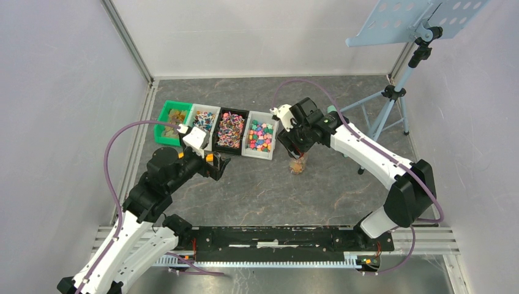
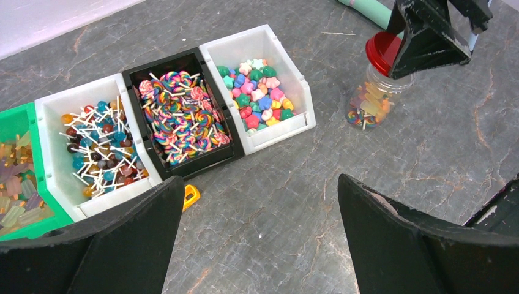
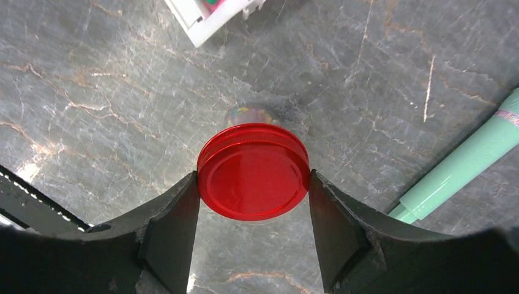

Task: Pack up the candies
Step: Close the bottle lid on the packing bottle.

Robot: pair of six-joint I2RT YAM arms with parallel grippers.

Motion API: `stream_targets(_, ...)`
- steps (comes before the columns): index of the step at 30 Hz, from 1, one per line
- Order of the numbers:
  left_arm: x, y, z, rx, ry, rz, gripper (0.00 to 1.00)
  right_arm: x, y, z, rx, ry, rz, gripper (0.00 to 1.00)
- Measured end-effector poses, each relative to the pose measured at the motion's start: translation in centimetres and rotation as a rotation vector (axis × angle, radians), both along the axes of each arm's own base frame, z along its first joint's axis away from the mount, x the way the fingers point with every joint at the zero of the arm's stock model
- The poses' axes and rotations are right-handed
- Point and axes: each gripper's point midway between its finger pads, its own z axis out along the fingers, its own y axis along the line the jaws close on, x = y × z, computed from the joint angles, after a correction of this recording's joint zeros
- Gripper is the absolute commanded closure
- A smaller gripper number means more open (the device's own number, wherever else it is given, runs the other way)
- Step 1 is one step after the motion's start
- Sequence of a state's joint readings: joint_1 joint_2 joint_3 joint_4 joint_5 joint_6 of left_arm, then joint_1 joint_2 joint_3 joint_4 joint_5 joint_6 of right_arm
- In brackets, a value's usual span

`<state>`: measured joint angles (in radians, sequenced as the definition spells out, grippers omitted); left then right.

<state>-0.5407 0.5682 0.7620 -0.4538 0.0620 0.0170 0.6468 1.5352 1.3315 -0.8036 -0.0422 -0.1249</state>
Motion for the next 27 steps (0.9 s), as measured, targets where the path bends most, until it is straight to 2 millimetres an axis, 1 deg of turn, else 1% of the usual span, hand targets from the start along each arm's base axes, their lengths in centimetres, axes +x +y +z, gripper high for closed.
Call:
stream_targets(4, 0.1, 0.0, -0.1, 0.003, 0.005, 0.000, 0.00, -0.6, -0.4, -0.4, -0.023, 0.030, 0.000, 0.48)
stream_targets(9, 0.1, 0.0, -0.2, 0.005, 0.005, 0.000, 0.00, -0.5, -0.4, 0.5, -0.020, 0.026, 0.000, 0.48)
stream_targets(12, 0.0, 0.0, -0.1, 0.005, 0.002, -0.001, 0.00, -0.5, -0.4, 0.7, -0.021, 0.026, -0.001, 0.48)
stream_targets(23, 0.0, 0.1, -0.1, 0.009, -0.006, -0.002, 0.00, -0.5, -1.1, -0.7, -0.081, 0.056, -0.017, 0.46)
stream_targets(27, 0.0, 0.1, -0.1, 0.010, -0.006, -0.001, 0.00, -0.3, -1.2, -1.0, -0.091, 0.058, -0.020, 0.43)
